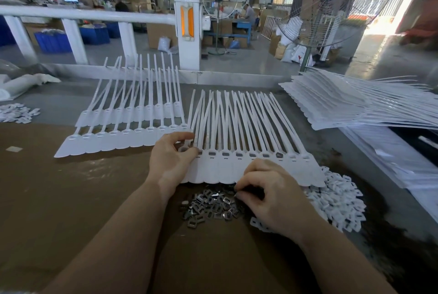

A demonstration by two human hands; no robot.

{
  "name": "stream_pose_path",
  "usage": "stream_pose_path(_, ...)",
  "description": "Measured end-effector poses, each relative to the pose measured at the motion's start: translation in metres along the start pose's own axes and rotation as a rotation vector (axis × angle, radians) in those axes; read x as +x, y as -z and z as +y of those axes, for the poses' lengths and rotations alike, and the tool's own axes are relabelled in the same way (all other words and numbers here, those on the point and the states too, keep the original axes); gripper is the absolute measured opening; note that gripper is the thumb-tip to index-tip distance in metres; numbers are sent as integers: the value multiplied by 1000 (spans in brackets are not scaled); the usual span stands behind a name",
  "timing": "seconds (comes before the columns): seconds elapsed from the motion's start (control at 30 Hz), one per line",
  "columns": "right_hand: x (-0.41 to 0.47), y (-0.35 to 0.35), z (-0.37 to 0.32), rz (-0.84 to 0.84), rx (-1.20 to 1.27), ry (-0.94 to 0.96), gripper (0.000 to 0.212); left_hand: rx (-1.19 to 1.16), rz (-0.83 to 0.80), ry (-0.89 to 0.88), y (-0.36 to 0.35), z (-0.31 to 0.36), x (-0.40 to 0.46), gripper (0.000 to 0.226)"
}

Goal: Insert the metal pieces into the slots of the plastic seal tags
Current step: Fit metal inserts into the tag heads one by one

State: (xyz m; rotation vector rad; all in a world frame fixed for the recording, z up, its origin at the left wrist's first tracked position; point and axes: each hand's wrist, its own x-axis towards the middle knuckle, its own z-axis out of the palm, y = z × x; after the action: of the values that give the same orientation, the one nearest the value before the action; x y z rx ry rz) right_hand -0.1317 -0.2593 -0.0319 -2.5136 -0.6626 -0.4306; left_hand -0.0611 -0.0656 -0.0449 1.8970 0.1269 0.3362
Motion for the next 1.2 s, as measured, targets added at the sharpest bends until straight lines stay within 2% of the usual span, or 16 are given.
stream_pose_path(0.2,-1,-2,0,-5,-89,17,12,-1,0,-7,0,0,-1,28)
stream_pose_path(0.47,-1,-3,2,-14,-70,32,6,-13,3,-23,0,0,0,28)
stream_pose_path(0.67,-1,-3,1,-36,-85,44,14,-34,-2,-29,0,1,-1,29)
stream_pose_path(0.9,-2,-3,1,-45,-46,44,7,-48,-8,-26,1,2,-2,28)
stream_pose_path(1.03,0,-2,1,24,1,18,6,-52,-15,-11,1,3,-3,29)
stream_pose_path(1.2,-1,-1,3,214,116,-79,8,-53,-17,14,1,6,-4,29)
